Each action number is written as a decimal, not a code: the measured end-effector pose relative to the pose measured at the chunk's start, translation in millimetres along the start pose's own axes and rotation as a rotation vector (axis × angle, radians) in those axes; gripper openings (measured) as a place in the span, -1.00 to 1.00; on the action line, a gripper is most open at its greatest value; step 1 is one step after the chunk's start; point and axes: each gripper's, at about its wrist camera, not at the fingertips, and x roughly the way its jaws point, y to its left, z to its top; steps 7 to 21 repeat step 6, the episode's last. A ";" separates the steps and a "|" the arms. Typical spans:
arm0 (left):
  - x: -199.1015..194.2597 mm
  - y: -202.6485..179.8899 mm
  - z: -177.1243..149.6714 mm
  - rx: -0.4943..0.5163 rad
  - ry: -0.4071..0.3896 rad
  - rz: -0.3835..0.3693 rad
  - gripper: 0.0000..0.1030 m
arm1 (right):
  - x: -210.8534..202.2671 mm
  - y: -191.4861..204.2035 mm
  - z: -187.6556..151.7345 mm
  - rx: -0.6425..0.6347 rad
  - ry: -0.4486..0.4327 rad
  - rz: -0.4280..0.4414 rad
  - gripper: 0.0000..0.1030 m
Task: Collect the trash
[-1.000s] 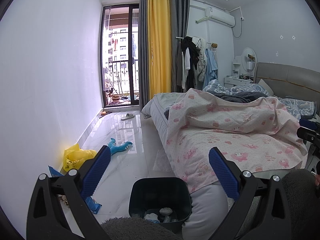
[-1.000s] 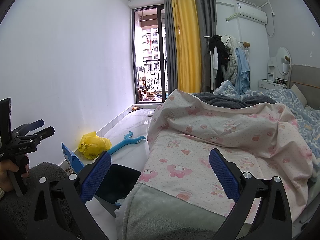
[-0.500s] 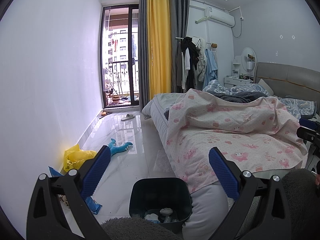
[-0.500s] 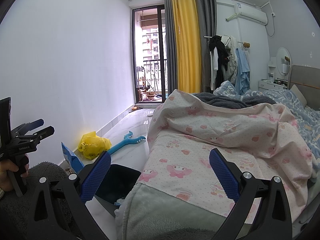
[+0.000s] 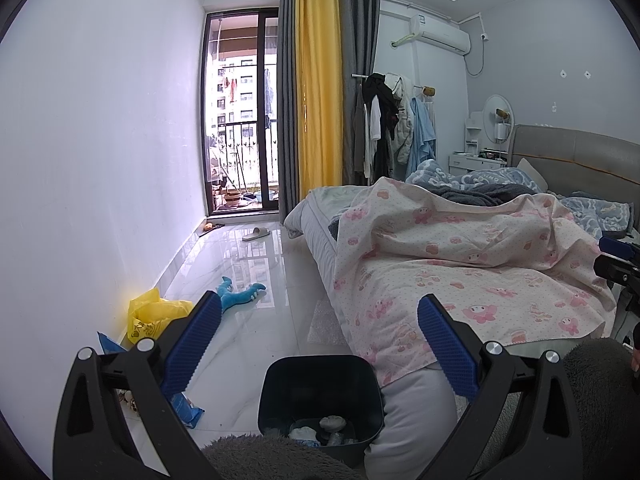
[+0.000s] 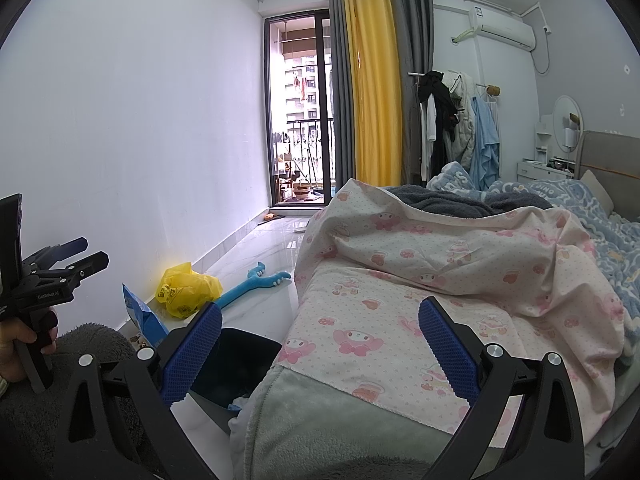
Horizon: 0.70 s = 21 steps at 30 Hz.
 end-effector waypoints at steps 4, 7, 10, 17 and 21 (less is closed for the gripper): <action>0.0 0.9 -0.3 0.001 0.000 0.003 0.94 | 0.1 0.1 0.1 -0.001 0.000 0.000 0.93; 0.0 0.7 -0.2 0.000 0.000 0.001 0.94 | 0.1 -0.2 0.1 -0.001 0.000 0.000 0.93; 0.0 0.7 -0.2 0.000 0.000 0.001 0.94 | 0.1 -0.2 0.1 -0.001 0.000 0.000 0.93; 0.0 0.7 -0.2 0.000 0.000 0.001 0.94 | 0.1 -0.2 0.1 -0.001 0.000 0.000 0.93; 0.0 0.7 -0.2 0.000 0.000 0.001 0.94 | 0.1 -0.2 0.1 -0.001 0.000 0.000 0.93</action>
